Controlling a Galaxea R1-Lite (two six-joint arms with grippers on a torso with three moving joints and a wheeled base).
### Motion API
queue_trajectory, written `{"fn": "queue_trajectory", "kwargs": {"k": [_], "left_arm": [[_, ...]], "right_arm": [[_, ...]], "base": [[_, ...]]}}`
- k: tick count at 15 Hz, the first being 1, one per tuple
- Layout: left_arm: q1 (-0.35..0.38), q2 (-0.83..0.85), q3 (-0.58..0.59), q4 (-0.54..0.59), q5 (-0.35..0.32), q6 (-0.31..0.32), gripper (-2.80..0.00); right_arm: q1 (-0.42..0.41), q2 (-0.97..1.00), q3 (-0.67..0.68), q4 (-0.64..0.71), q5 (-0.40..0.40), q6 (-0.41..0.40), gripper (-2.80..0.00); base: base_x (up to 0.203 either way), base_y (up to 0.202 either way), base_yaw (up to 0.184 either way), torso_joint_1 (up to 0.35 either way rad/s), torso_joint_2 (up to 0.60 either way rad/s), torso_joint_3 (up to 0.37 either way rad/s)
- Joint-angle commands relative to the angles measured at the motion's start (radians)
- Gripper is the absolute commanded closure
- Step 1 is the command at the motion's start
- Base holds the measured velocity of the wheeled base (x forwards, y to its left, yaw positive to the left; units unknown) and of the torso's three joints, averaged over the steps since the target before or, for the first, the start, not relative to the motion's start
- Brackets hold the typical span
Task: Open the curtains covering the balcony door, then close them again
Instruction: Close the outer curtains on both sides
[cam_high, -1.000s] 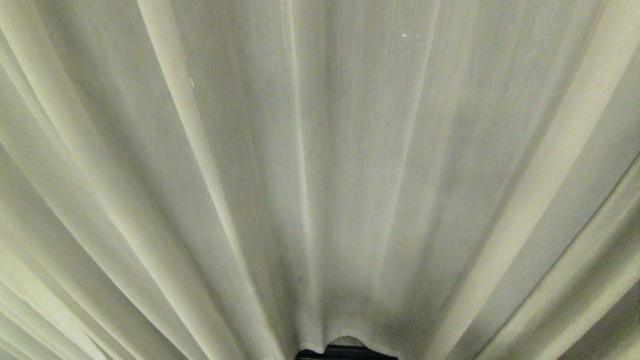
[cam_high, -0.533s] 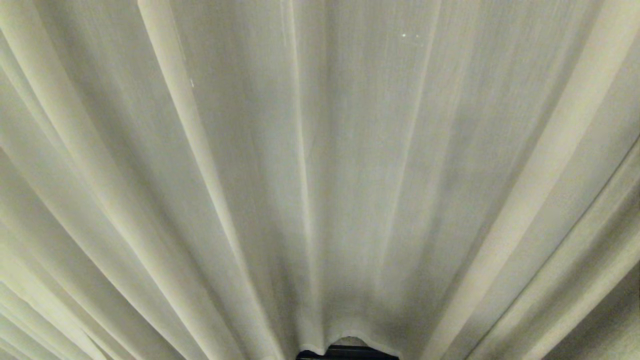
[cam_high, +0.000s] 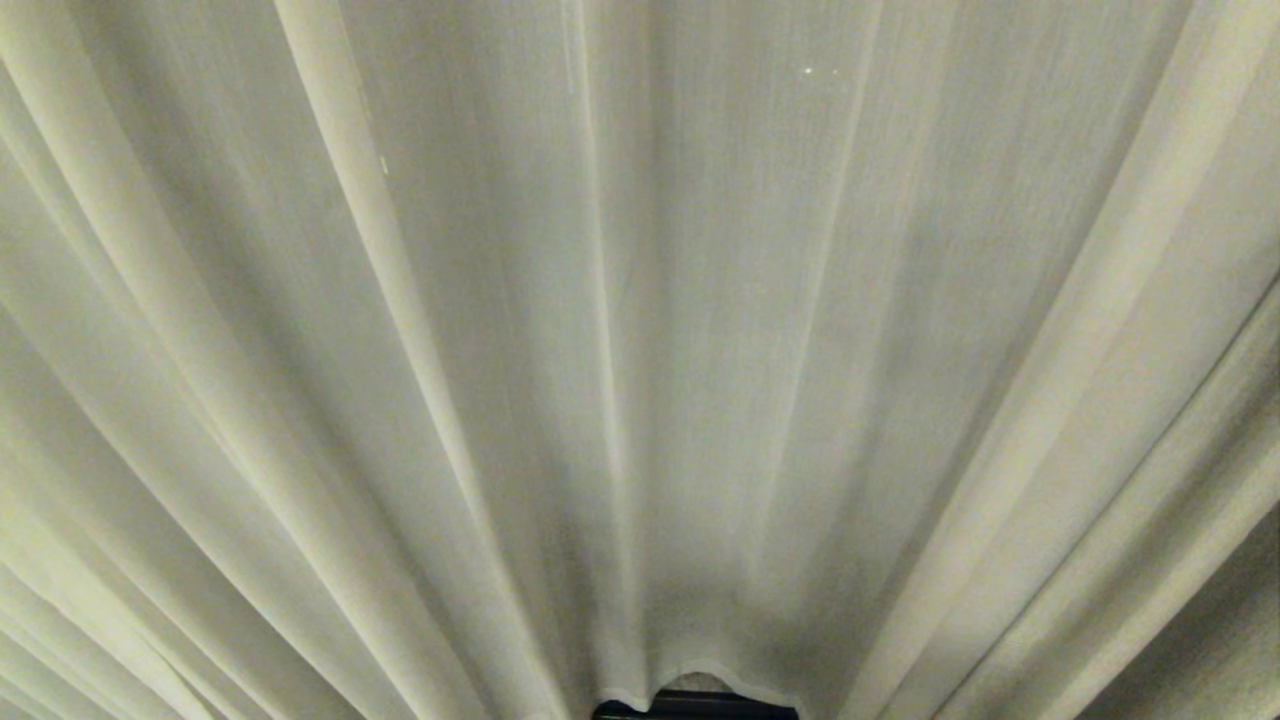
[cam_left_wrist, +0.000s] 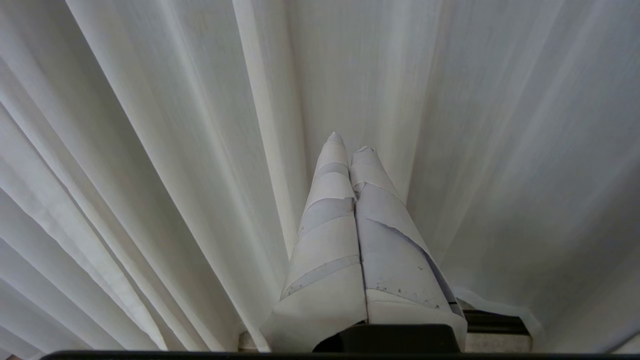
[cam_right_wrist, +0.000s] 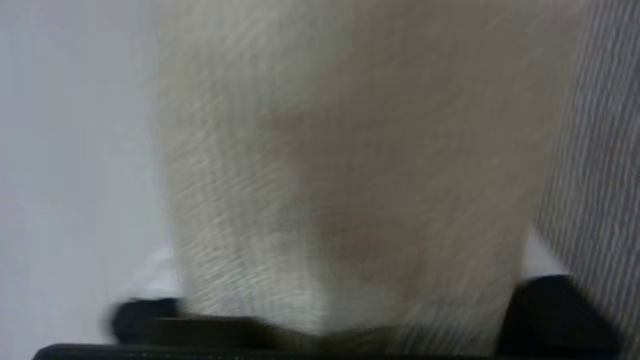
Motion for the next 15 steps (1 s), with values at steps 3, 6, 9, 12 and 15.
{"fn": "queue_trajectory", "kwargs": {"k": [3,6,9,12,15], "left_arm": [[0.0,0.0,0.0,0.0,0.0,0.0,0.0],[0.0,0.0,0.0,0.0,0.0,0.0,0.0],[0.0,0.0,0.0,0.0,0.0,0.0,0.0],[0.0,0.0,0.0,0.0,0.0,0.0,0.0],[0.0,0.0,0.0,0.0,0.0,0.0,0.0]], "right_arm": [[0.002,0.012,-0.004,-0.008,0.004,0.006,0.0],[0.015,0.005,-0.002,-0.014,0.006,0.01,0.0],[0.036,-0.027,-0.003,-0.015,0.006,0.077,0.0],[0.086,-0.081,0.002,0.001,0.008,0.112,0.0],[0.182,-0.155,0.008,0.01,0.008,0.134,0.0]], "base": [[0.0,0.0,0.0,0.0,0.0,0.0],[0.0,0.0,0.0,0.0,0.0,0.0],[0.0,0.0,0.0,0.0,0.0,0.0],[0.0,0.0,0.0,0.0,0.0,0.0],[0.0,0.0,0.0,0.0,0.0,0.0]]}}
